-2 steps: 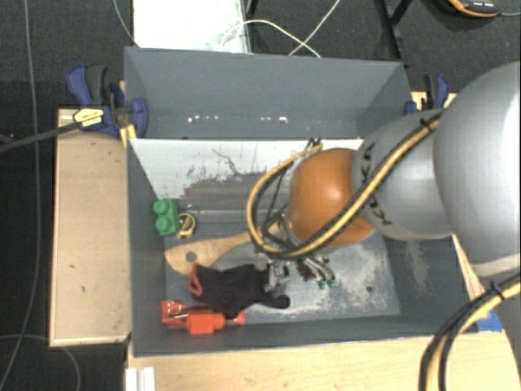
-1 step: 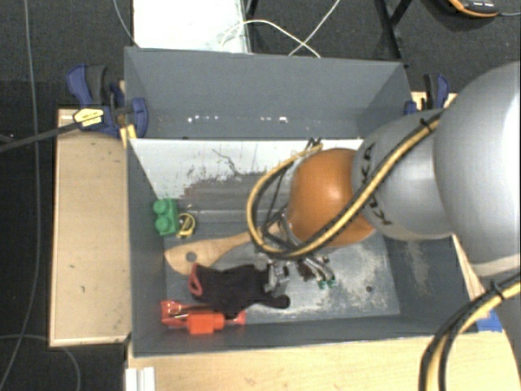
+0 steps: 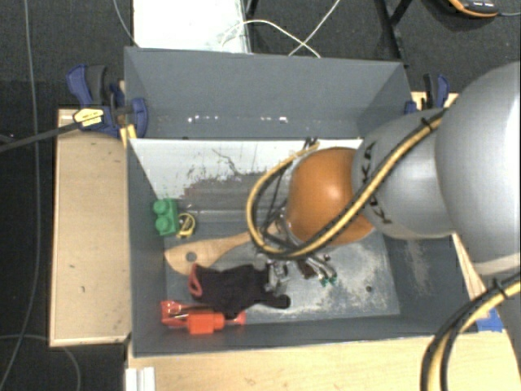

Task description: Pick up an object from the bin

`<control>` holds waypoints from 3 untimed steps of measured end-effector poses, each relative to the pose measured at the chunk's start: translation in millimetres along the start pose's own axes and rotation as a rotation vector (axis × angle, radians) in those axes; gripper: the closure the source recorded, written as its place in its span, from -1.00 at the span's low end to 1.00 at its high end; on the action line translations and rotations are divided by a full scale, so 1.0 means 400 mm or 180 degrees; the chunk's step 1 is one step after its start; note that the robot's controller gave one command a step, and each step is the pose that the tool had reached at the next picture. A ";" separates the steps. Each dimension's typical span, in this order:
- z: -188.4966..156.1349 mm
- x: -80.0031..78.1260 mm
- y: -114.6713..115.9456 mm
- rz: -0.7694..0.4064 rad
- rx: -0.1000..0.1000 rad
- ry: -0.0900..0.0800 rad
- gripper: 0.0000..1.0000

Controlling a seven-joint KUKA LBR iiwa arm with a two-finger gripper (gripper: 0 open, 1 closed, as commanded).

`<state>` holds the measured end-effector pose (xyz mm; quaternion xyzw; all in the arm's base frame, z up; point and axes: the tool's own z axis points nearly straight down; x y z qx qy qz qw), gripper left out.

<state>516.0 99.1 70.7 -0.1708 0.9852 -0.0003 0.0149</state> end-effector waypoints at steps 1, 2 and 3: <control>0.001 -0.050 0.087 -0.0533 -0.0001 -0.0017 1.00; -0.214 -0.024 0.011 -0.0567 0.0012 -0.0025 1.00; -0.413 -0.054 0.150 -0.0638 -0.0015 -0.0017 1.00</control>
Offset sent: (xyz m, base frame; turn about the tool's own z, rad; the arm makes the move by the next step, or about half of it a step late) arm 0.0031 0.0074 0.0836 -0.1803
